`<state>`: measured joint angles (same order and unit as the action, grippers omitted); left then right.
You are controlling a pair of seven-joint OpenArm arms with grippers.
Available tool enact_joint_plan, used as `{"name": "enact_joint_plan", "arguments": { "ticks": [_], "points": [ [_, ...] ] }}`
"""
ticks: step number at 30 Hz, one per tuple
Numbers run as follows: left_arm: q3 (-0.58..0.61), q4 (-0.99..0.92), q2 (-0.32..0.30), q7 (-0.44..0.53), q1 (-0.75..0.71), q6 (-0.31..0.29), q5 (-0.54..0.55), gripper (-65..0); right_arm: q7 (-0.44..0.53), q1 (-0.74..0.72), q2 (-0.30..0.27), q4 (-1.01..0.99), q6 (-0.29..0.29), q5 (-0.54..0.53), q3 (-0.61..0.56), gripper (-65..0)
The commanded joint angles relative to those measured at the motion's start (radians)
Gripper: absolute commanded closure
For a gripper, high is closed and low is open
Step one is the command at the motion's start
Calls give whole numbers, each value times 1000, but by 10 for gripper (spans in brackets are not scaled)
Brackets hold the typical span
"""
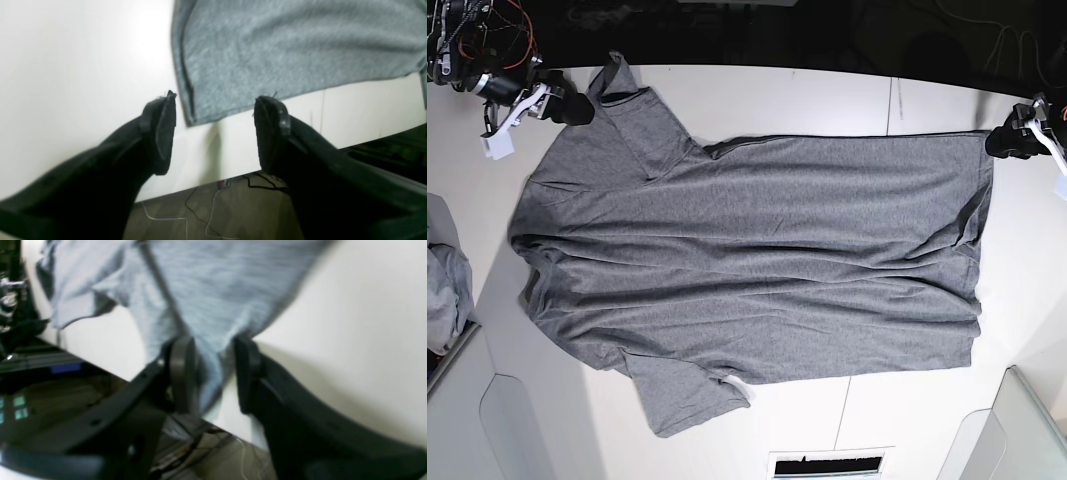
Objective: Layout the t-shirt on the table in an organized manner, then fold the t-shirt properly
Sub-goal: 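Grasp the shirt's shoulder edge with both grippers and lift it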
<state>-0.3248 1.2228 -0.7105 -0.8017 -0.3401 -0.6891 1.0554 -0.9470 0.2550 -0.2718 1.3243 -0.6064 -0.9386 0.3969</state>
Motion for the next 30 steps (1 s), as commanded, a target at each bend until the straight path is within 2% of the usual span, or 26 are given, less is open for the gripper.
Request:
{"name": "enact_joint_plan", "arguments": {
  "ticks": [1,5,12,15,19,23,28,30],
  "points": [
    [-10,11,-23,24,8,-9,5,-394,-9,3,-2,9,0,18,-7,-221],
    [-10,11,3,87,13,-9,-119,-394,8,2,19,9,0,19,-32,-221],
    [-7,10,34,195,27,-9,-267,-394,8,1,25,9,0,18,-32,-221],
    [13,8,53,208,57,-8,-320,-393,12,0,25,9,1,18,-32,-221],
    [106,8,62,240,83,48,-409,-393,12,1,25,9,0,18,-32,-220],
    [172,8,62,267,91,154,-496,-393,12,1,25,9,0,18,-32,-221],
    [175,8,62,251,90,154,-495,-390,12,1,25,9,0,18,-32,-220],
    [175,8,62,216,90,153,-494,-380,12,1,25,9,0,17,-32,-177]
  ]
}}
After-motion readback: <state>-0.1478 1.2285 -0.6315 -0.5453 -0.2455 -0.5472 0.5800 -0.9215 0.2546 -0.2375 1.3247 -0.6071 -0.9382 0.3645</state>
